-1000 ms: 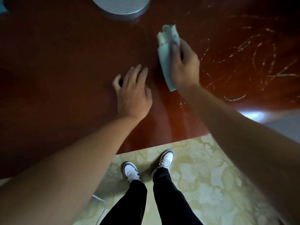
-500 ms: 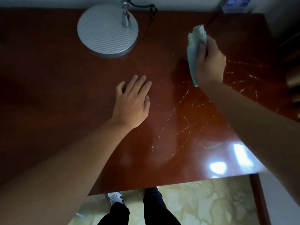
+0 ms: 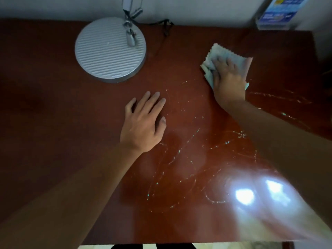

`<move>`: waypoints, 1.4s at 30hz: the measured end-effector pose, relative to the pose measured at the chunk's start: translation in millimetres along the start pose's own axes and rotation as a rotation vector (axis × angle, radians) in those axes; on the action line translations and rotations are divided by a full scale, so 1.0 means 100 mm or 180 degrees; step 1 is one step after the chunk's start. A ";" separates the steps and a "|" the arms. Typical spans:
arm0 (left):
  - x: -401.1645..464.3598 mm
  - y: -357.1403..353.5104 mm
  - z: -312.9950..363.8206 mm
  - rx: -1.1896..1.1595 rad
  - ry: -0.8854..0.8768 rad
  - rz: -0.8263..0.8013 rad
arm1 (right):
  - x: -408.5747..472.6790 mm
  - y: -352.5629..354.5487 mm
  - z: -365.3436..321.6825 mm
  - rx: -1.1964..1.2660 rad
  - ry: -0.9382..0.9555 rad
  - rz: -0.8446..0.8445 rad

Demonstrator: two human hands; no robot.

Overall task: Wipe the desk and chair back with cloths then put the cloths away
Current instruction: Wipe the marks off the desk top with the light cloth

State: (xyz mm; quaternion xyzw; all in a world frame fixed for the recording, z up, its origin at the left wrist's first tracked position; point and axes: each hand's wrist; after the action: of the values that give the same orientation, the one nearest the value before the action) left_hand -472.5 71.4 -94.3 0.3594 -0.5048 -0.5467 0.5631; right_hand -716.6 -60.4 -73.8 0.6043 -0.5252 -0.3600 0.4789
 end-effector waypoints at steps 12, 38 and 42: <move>-0.01 -0.01 0.02 -0.0026 0.0013 0.0042 | -0.32 0.03 -0.35 0.0370 0.0662 -0.0302; -0.64 0.25 -0.48 -0.0079 0.0806 0.0054 | -0.06 -0.39 -1.03 -0.0183 0.1207 -0.0621; -0.68 0.21 -0.47 0.0016 0.0812 0.0116 | -0.53 -0.43 -1.27 -0.0031 0.1711 -0.0608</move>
State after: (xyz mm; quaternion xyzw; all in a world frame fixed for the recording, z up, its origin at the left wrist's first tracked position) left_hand -414.5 133.7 -96.6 0.4183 -0.4369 -0.4850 0.6317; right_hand -595.2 16.6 -82.4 0.7226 -0.3183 -0.2328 0.5678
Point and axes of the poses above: each hand's wrist, its own x-axis towards the middle knuckle, its own y-axis out of the back of the hand, z = x × y, and after that the axes turned 5 degrees about y, right-handed
